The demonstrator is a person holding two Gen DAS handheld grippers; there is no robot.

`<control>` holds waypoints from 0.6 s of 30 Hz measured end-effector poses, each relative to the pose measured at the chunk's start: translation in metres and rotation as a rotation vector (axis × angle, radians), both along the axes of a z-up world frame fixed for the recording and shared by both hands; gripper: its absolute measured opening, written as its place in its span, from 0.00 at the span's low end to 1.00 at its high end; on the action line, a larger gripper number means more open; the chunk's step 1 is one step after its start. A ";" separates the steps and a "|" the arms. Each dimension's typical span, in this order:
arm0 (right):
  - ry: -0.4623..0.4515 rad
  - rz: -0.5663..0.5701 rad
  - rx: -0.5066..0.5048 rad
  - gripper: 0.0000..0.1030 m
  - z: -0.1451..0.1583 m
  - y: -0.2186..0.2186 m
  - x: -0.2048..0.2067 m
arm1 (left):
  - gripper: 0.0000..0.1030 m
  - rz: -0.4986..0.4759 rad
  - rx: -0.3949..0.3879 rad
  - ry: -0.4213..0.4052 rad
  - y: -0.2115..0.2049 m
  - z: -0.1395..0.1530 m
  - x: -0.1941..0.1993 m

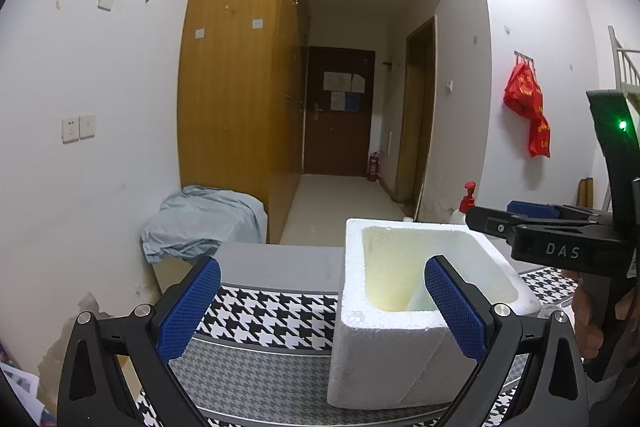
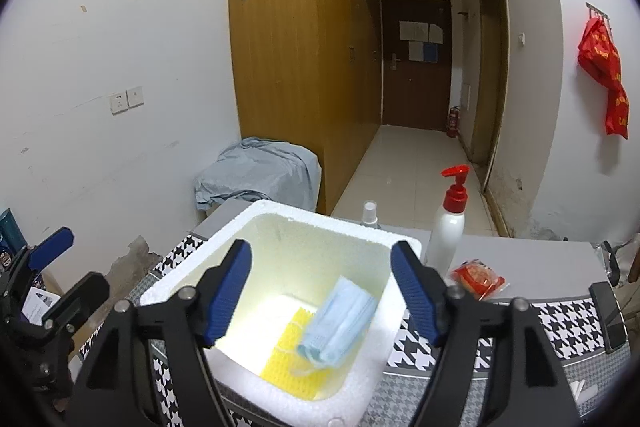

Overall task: Organize soft objects
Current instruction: 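Lower the blue mask into the foam box and open the right gripper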

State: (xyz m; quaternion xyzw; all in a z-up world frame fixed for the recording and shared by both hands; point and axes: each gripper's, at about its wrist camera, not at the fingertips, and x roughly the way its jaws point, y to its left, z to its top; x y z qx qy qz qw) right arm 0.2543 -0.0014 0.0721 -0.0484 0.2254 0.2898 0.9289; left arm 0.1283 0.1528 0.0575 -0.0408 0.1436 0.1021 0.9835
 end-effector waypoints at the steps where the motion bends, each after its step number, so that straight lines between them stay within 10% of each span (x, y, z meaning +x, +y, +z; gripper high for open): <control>1: 0.000 -0.001 0.001 0.78 0.000 -0.001 0.000 | 0.99 -0.004 0.001 0.002 -0.001 0.000 0.000; 18: -0.053 -0.009 0.012 0.98 0.008 -0.029 -0.026 | 0.99 -0.050 0.016 -0.002 -0.026 0.008 -0.008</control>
